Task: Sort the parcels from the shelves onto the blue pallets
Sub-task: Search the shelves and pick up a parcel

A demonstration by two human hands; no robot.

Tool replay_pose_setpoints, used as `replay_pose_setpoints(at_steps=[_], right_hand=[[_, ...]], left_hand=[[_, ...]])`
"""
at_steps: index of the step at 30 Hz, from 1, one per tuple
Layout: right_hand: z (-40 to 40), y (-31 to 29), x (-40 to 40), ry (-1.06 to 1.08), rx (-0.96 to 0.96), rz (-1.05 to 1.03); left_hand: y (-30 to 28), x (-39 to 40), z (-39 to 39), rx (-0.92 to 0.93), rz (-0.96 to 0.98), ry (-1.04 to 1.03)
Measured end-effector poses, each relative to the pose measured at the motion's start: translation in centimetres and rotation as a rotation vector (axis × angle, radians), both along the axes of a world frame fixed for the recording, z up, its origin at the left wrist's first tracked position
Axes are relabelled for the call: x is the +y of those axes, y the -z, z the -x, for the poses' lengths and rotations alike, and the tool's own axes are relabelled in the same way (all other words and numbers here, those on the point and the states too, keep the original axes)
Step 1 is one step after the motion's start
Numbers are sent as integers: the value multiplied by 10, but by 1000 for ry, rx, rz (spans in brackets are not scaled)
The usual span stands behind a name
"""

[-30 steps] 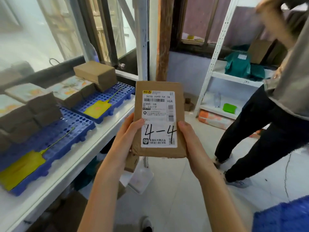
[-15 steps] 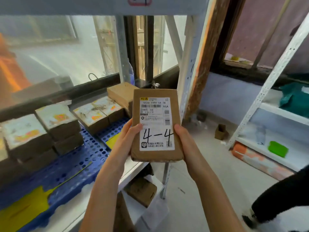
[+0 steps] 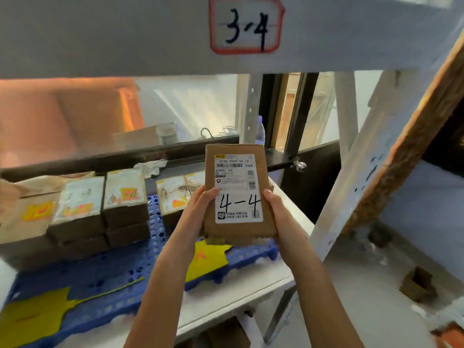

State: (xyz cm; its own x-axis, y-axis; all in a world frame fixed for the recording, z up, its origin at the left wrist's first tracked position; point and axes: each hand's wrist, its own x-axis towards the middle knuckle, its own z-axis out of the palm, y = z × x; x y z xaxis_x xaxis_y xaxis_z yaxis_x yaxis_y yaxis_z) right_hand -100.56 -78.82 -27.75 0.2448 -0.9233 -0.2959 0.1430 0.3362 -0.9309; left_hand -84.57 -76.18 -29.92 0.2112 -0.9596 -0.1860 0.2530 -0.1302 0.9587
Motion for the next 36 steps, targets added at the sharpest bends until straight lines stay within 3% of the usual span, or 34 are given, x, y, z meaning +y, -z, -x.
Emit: replay_pose_setpoints(at_steps=[6,12,18,24,36], right_hand=[[12,-6,-78,20,-98,53],[7,-11,-119,53,-38,153],[0,-10,-132,134,-18,168],[-4,-4,-150,77,76,205],[-6,11,-166,43,183,279]], left_hand=[[-26,-62,27,27,-4,-91],[-39,-103,48,37,17,-226],[-36,-125,49,101,10,-273],[-30,-137,44,158,-38,-276],[-26,-140,41,68,-76,-251]])
